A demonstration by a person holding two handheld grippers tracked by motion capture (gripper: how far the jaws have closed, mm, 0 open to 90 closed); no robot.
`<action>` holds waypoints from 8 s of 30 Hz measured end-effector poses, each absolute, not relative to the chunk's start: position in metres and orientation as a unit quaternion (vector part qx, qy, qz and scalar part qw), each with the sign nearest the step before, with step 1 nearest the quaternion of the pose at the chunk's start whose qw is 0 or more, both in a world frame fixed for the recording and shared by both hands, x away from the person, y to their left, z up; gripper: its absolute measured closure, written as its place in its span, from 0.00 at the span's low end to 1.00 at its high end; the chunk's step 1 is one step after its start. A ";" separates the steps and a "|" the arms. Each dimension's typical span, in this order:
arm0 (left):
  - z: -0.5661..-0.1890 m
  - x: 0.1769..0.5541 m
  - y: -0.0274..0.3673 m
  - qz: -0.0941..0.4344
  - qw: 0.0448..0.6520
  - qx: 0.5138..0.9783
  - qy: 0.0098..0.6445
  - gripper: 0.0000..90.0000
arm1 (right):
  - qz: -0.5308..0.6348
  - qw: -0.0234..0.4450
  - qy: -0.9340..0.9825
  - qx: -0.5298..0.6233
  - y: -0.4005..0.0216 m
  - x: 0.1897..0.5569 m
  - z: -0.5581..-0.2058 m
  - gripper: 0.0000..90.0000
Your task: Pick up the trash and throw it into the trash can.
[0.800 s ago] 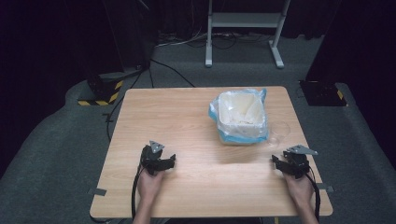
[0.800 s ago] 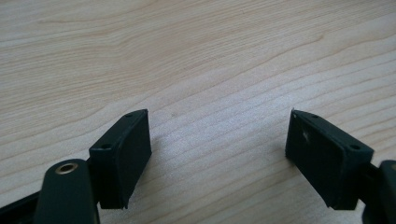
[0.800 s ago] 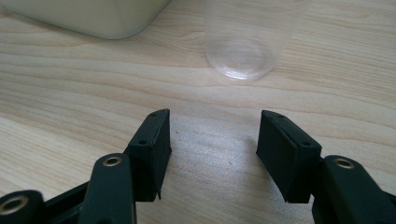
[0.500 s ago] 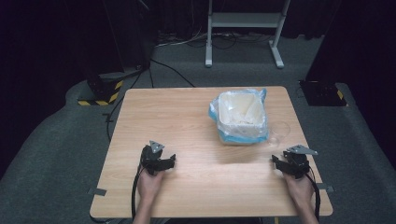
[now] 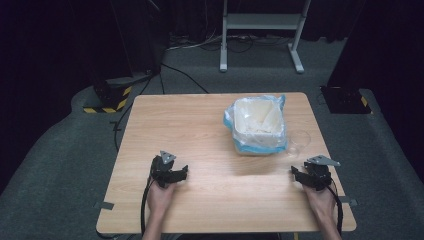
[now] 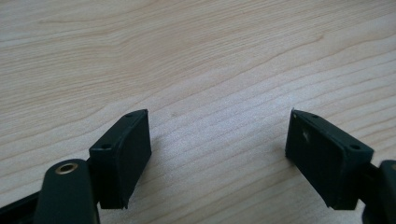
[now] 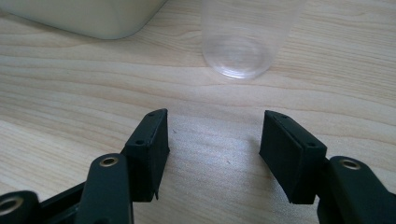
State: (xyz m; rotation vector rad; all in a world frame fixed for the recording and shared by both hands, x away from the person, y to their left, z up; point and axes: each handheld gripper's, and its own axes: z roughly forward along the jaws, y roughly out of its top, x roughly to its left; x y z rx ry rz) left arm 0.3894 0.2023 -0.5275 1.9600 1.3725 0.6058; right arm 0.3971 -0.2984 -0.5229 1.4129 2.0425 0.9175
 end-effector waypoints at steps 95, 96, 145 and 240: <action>-0.527 0.389 0.202 0.232 0.330 0.750 0.524 0.24 | 0.423 0.242 0.703 0.518 -0.328 0.430 -0.430 0.68; -0.527 0.389 0.202 0.232 0.330 0.750 0.524 0.24 | 0.423 0.242 0.703 0.519 -0.329 0.432 -0.430 0.68; -0.527 0.390 0.202 0.232 0.330 0.750 0.524 0.24 | 0.389 0.214 0.720 0.534 -0.326 0.478 -0.451 0.91; -0.527 0.390 0.202 0.232 0.330 0.750 0.524 0.24 | 0.455 0.245 0.717 0.468 -0.316 0.451 -0.328 0.94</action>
